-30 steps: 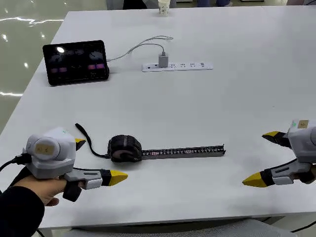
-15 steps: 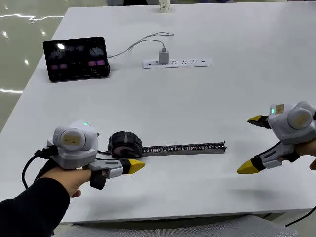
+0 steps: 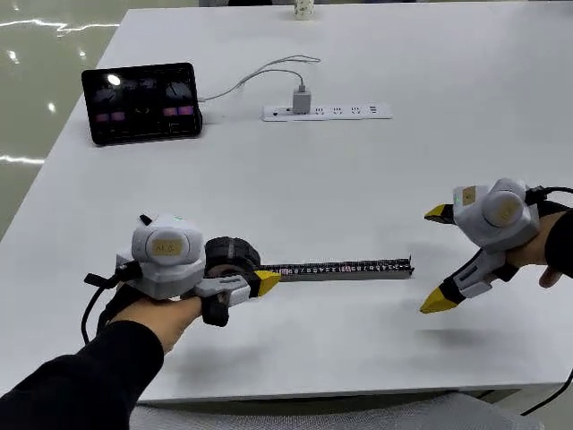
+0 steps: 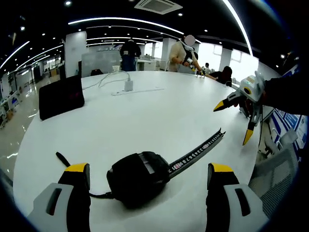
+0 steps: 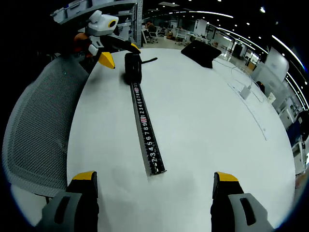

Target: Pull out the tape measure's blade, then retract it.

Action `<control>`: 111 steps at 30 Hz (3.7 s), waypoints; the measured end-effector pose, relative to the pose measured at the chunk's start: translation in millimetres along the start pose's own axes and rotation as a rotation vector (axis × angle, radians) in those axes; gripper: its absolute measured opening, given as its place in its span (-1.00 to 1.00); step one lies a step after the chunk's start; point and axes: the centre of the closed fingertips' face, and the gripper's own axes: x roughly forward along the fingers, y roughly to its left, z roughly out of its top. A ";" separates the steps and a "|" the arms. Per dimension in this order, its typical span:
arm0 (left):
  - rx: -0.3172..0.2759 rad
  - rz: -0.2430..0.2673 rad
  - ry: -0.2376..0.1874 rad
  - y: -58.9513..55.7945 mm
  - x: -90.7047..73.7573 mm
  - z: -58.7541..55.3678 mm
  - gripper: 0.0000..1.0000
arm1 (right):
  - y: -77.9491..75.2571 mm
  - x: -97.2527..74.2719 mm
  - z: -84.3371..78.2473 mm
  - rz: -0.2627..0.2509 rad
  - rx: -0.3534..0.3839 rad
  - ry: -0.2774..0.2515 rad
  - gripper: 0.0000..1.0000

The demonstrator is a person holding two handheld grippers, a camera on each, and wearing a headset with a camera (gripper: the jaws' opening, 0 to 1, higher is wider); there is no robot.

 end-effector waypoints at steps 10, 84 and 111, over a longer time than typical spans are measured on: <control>-0.016 0.149 0.010 9.4 12.5 1.8 0.98 | -4.7 10.7 -5.2 0.042 -0.036 0.050 0.98; -0.189 0.275 -0.138 25.4 25.2 -11.3 0.40 | -6.2 30.9 -7.1 0.126 -0.067 0.136 -0.80; -0.118 0.263 -0.063 27.7 28.4 -19.3 0.26 | -7.4 34.3 -3.4 0.130 -0.119 0.179 -0.78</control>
